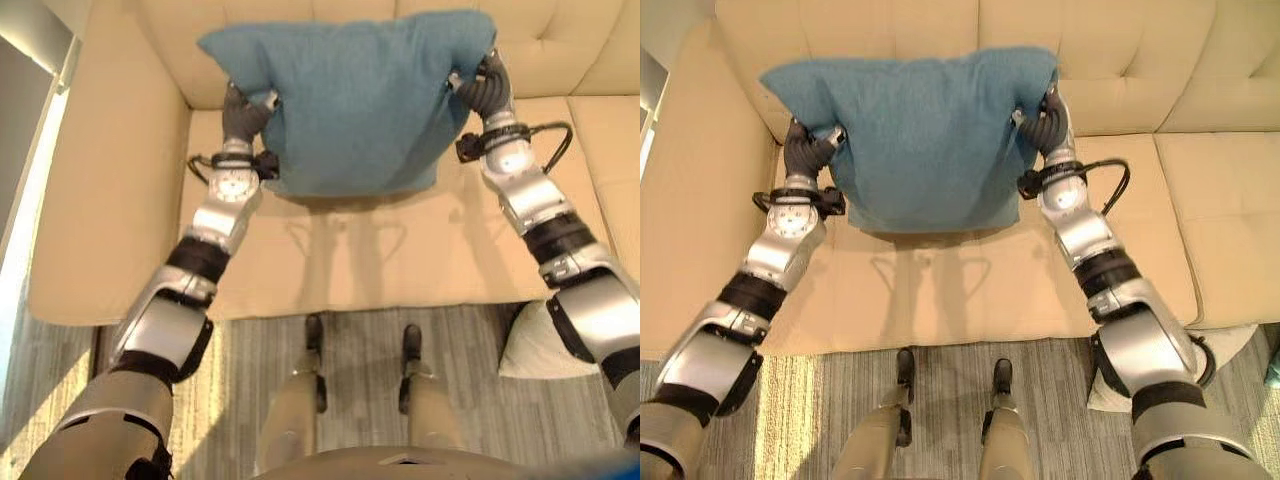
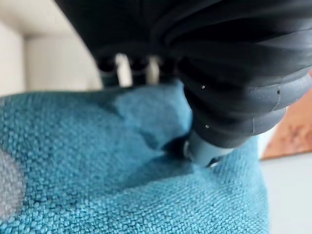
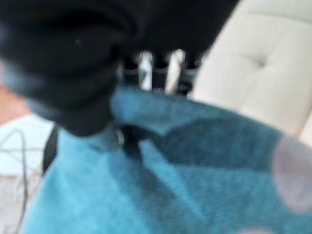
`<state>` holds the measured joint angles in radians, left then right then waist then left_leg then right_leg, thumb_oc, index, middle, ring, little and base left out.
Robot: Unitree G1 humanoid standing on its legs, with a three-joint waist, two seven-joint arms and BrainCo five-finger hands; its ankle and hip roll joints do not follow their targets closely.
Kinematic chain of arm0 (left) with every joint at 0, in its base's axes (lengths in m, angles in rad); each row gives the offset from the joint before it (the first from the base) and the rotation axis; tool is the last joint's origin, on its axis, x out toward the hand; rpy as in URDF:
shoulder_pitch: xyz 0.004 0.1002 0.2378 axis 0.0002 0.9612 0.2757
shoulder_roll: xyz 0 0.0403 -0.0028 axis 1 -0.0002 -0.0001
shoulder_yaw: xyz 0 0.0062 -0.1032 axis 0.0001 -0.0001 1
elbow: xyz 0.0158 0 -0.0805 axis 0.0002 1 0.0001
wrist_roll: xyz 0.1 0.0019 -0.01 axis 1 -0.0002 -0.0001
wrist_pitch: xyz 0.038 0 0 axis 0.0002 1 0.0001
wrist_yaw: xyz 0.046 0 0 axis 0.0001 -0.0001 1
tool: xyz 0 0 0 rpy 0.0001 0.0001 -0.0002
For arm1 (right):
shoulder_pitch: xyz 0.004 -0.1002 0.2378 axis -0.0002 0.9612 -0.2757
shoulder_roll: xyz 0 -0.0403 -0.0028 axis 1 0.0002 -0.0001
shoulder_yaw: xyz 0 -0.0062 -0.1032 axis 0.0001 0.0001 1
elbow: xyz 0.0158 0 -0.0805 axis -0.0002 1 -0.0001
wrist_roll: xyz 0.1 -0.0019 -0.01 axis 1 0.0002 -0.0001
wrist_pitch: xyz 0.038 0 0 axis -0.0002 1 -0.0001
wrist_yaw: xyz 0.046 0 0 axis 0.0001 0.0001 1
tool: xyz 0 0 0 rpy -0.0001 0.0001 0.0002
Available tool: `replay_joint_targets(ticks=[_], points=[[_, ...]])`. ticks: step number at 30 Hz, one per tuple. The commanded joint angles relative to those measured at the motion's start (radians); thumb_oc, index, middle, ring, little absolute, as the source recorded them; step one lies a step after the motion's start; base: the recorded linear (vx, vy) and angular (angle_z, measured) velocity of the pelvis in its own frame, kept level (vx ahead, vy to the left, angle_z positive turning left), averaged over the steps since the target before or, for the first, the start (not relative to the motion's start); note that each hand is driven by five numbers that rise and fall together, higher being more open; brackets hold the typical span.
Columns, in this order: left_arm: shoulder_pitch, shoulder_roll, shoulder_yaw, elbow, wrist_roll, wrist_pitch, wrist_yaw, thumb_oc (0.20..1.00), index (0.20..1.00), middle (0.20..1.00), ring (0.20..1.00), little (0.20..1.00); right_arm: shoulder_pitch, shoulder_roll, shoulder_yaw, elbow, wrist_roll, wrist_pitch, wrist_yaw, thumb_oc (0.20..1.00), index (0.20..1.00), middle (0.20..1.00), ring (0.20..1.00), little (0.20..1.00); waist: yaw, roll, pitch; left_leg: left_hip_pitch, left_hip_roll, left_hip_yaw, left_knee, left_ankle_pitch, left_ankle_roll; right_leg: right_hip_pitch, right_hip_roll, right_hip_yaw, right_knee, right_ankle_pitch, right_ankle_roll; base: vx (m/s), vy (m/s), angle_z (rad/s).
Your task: Pick up all the scattered cushions and arrange them neatly on the sofa.
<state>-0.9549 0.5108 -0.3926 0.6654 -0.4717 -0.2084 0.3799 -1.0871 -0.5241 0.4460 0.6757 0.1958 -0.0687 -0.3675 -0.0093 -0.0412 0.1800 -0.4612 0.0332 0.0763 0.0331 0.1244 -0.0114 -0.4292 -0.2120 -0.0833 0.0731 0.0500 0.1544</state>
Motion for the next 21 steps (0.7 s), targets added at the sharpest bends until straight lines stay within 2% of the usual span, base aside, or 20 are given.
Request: replay_joint_targets(ticks=[1, 3, 4, 11, 18, 19, 20, 21], points=[[-0.263, -0.025, -0.078, -0.032, -0.039, -0.138, -0.037, 0.200, 0.200, 0.200, 0.200, 0.200, -0.218, 0.068, 0.046, -0.030, 0.050, -0.105, -0.004, 0.200, 0.200, 0.200, 0.200, 0.200, 0.012, -0.049, 0.023, 0.015, 0.000, 0.007, 0.023, -0.082, -0.056, 0.003, -0.006, -0.004, -0.078, 0.101, 0.026, 0.02, -0.036, 0.03], [-0.321, -0.029, -0.097, 0.011, -0.052, -0.143, -0.036, 0.200, 0.200, 0.200, 0.200, 0.200, -0.273, 0.065, 0.064, 0.003, 0.057, -0.112, -0.015, 0.200, 0.200, 0.200, 0.200, 0.200, 0.016, -0.044, 0.018, 0.014, 0.004, 0.005, -0.031, -0.051, -0.068, -0.007, -0.001, -0.013, -0.093, 0.106, 0.032, 0.02, -0.034, 0.08], [-0.373, -0.032, -0.116, 0.041, -0.062, -0.147, -0.038, 0.200, 0.200, 0.200, 0.200, 0.200, -0.316, 0.047, 0.078, 0.027, 0.060, -0.115, -0.027, 0.200, 0.200, 0.200, 0.200, 0.200, 0.018, -0.037, 0.008, 0.013, 0.009, 0.001, -0.085, -0.018, -0.084, -0.021, 0.006, -0.023, -0.107, 0.107, 0.038, 0.02, -0.013, 0.12], [-0.395, -0.026, -0.132, 0.036, -0.069, -0.152, -0.041, 0.200, 0.200, 0.200, 0.200, 0.200, -0.379, -0.019, 0.128, 0.052, 0.055, -0.106, -0.041, 0.200, 0.200, 0.200, 0.200, 0.200, 0.026, -0.032, -0.005, -0.020, 0.013, -0.012, -0.112, 0.005, -0.104, -0.059, 0.015, -0.041, -0.125, 0.113, 0.039, 0.02, -0.015, 0.10], [-0.398, -0.010, -0.147, 0.086, -0.063, -0.129, -0.046, 0.200, 0.200, 0.200, 0.200, 0.200, -0.354, -0.018, 0.157, 0.108, 0.052, -0.085, -0.016, 0.200, 0.200, 0.200, 0.200, 0.200, 0.034, -0.032, 0.029, -0.084, 0.013, -0.016, -0.102, 0.015, -0.105, -0.118, 0.017, -0.038, -0.130, 0.123, 0.039, 0.00, -0.008, 0.01], [-0.396, -0.009, -0.146, 0.096, -0.050, -0.125, -0.041, 0.947, 0.947, 0.947, 0.947, 0.947, -0.343, -0.014, 0.158, 0.117, 0.030, -0.077, -0.023, 0.278, 0.278, 0.278, 0.278, 0.278, 0.032, -0.029, 0.034, -0.096, 0.012, -0.017, -0.100, 0.018, -0.106, -0.130, 0.017, -0.037, -0.130, 0.125, 0.038, -0.01, -0.004, -0.03], [-0.401, -0.009, -0.148, 0.110, -0.036, -0.119, -0.033, 1.000, 1.000, 1.000, 1.000, 1.000, -0.332, -0.007, 0.158, 0.123, 0.007, -0.070, -0.032, 0.953, 0.953, 0.953, 0.953, 0.953, 0.030, -0.028, 0.035, -0.103, 0.011, -0.018, -0.099, 0.019, -0.106, -0.140, 0.018, -0.036, -0.128, 0.126, 0.038, 0.00, 0.000, 0.00], [-0.412, -0.007, -0.149, 0.121, -0.018, -0.114, -0.023, 1.000, 1.000, 1.000, 1.000, 1.000, -0.329, -0.006, 0.162, 0.131, -0.038, -0.058, -0.048, 1.000, 1.000, 1.000, 1.000, 1.000, 0.027, -0.026, 0.036, -0.110, 0.009, -0.017, -0.100, 0.020, -0.107, -0.148, 0.018, -0.036, -0.128, 0.127, 0.038, 0.00, 0.000, 0.00]])
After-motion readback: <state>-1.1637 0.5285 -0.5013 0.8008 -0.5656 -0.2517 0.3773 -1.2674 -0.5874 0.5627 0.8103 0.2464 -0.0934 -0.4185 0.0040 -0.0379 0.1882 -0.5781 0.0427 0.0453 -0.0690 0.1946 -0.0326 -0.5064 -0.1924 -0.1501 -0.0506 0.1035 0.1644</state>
